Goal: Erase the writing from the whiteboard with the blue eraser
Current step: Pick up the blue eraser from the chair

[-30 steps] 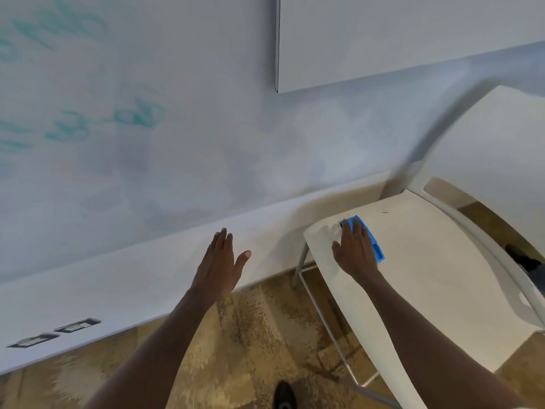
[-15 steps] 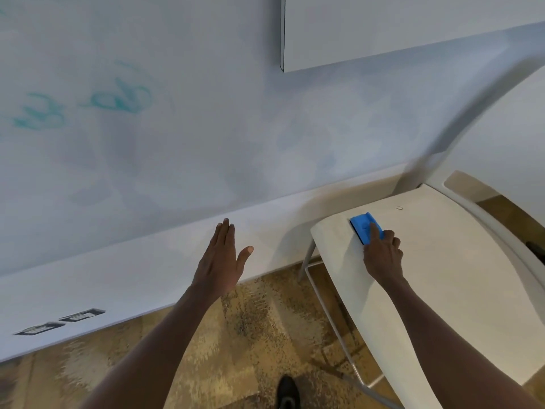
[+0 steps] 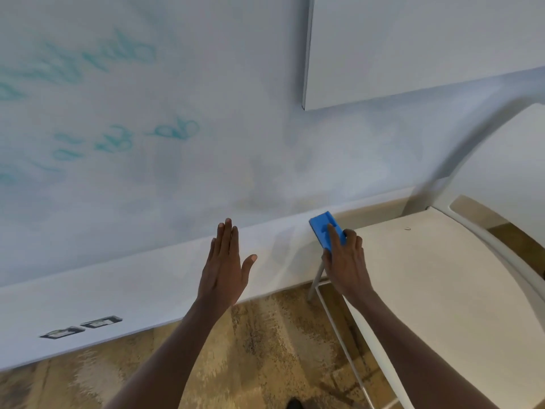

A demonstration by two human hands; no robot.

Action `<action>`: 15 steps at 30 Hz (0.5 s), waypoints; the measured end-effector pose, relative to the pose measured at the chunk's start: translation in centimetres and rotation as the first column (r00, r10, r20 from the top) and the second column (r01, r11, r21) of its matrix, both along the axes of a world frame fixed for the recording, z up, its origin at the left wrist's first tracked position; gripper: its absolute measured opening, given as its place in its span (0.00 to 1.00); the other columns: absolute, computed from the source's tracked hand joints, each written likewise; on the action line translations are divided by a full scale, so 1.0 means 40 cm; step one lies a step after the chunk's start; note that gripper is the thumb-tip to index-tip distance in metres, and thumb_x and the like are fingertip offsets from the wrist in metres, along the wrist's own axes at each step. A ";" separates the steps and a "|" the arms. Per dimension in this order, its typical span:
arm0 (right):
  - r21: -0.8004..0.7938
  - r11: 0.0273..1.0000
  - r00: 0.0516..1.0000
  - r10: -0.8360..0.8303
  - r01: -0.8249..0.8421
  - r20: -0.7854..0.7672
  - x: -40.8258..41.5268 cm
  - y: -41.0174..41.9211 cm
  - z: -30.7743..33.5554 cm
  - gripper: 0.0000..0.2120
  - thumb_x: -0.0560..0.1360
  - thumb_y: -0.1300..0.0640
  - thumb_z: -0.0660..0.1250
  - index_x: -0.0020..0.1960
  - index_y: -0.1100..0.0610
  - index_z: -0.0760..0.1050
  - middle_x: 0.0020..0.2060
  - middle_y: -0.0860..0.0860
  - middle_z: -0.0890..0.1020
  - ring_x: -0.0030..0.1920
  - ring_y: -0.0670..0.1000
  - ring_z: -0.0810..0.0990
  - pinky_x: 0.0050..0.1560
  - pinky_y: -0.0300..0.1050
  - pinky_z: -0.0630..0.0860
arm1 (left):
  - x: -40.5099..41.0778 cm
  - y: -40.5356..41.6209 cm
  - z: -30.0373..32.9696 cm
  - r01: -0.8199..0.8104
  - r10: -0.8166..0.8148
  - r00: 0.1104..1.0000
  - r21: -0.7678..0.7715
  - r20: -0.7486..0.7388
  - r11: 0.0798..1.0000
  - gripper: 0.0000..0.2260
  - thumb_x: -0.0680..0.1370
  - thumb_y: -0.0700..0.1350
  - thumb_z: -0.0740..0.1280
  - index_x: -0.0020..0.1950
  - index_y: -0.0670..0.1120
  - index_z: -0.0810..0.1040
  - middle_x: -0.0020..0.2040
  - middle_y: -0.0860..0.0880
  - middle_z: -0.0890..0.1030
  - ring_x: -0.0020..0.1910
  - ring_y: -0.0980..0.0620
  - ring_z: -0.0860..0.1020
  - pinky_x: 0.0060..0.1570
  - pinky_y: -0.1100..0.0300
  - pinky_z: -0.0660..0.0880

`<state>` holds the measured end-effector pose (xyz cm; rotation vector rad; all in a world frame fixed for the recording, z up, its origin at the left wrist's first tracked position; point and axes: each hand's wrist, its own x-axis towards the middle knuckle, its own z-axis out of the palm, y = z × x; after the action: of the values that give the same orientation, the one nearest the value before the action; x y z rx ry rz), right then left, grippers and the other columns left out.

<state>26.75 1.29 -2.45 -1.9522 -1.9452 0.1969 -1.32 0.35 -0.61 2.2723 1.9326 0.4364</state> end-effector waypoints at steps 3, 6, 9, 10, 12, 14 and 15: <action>0.105 0.990 0.994 0.099 -0.094 -0.044 -0.086 -0.017 0.077 0.28 0.77 0.58 0.68 0.75 0.57 0.64 0.61 0.64 0.69 0.56 0.61 0.71 0.52 0.57 0.78 | -0.050 -0.025 0.065 -0.038 0.037 0.999 0.095 0.012 0.995 0.36 0.84 0.62 0.50 0.82 0.36 0.54 0.84 0.40 0.50 0.83 0.42 0.49 0.78 0.48 0.53; 0.212 0.966 0.981 0.171 -0.149 -0.087 -0.175 -0.029 0.161 0.29 0.77 0.58 0.69 0.75 0.56 0.64 0.62 0.63 0.68 0.58 0.61 0.71 0.51 0.56 0.80 | -0.107 -0.050 0.125 -0.070 0.065 0.997 0.181 0.036 0.981 0.35 0.85 0.61 0.51 0.83 0.36 0.53 0.84 0.40 0.50 0.84 0.43 0.48 0.79 0.47 0.54; 0.328 0.925 0.965 0.237 -0.189 -0.112 -0.273 -0.035 0.259 0.32 0.75 0.59 0.71 0.75 0.56 0.62 0.61 0.61 0.68 0.57 0.59 0.72 0.48 0.54 0.81 | -0.176 -0.070 0.188 -0.112 0.098 0.993 0.263 0.064 0.958 0.35 0.85 0.61 0.52 0.83 0.37 0.51 0.84 0.42 0.49 0.84 0.44 0.47 0.79 0.47 0.54; 0.368 0.908 0.958 0.260 -0.200 -0.120 -0.307 -0.039 0.294 0.33 0.74 0.59 0.72 0.75 0.55 0.62 0.61 0.60 0.68 0.57 0.59 0.72 0.48 0.53 0.82 | -0.202 -0.079 0.211 -0.132 0.115 0.991 0.288 0.076 0.948 0.35 0.85 0.61 0.52 0.83 0.37 0.51 0.85 0.42 0.48 0.84 0.45 0.46 0.80 0.47 0.54; 0.418 0.883 0.946 0.294 -0.214 -0.135 -0.366 -0.046 0.357 0.34 0.75 0.58 0.71 0.75 0.53 0.59 0.61 0.59 0.67 0.58 0.58 0.72 0.49 0.53 0.82 | -0.249 -0.093 0.257 -0.179 0.150 0.983 0.336 0.110 0.925 0.36 0.84 0.60 0.53 0.83 0.37 0.50 0.85 0.43 0.47 0.84 0.45 0.45 0.81 0.50 0.49; 0.468 0.857 0.936 0.319 -0.218 -0.147 -0.420 -0.051 0.415 0.34 0.76 0.57 0.70 0.76 0.52 0.58 0.62 0.58 0.67 0.60 0.58 0.71 0.50 0.52 0.81 | -0.294 -0.106 0.308 -0.214 0.168 0.974 0.392 0.149 0.895 0.36 0.84 0.60 0.54 0.83 0.36 0.50 0.85 0.43 0.46 0.84 0.45 0.45 0.82 0.55 0.44; 0.495 0.841 0.931 0.332 -0.219 -0.152 -0.447 -0.056 0.445 0.34 0.76 0.57 0.70 0.76 0.52 0.58 0.63 0.58 0.67 0.60 0.58 0.70 0.51 0.52 0.81 | -0.318 -0.113 0.334 -0.222 0.166 0.972 0.422 0.166 0.879 0.36 0.84 0.59 0.55 0.83 0.36 0.50 0.85 0.43 0.46 0.84 0.44 0.46 0.81 0.56 0.42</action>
<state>8.86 -0.93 15.36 -1.2716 -1.8915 0.0182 -14.04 -4.16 12.77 2.2177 2.1823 1.1180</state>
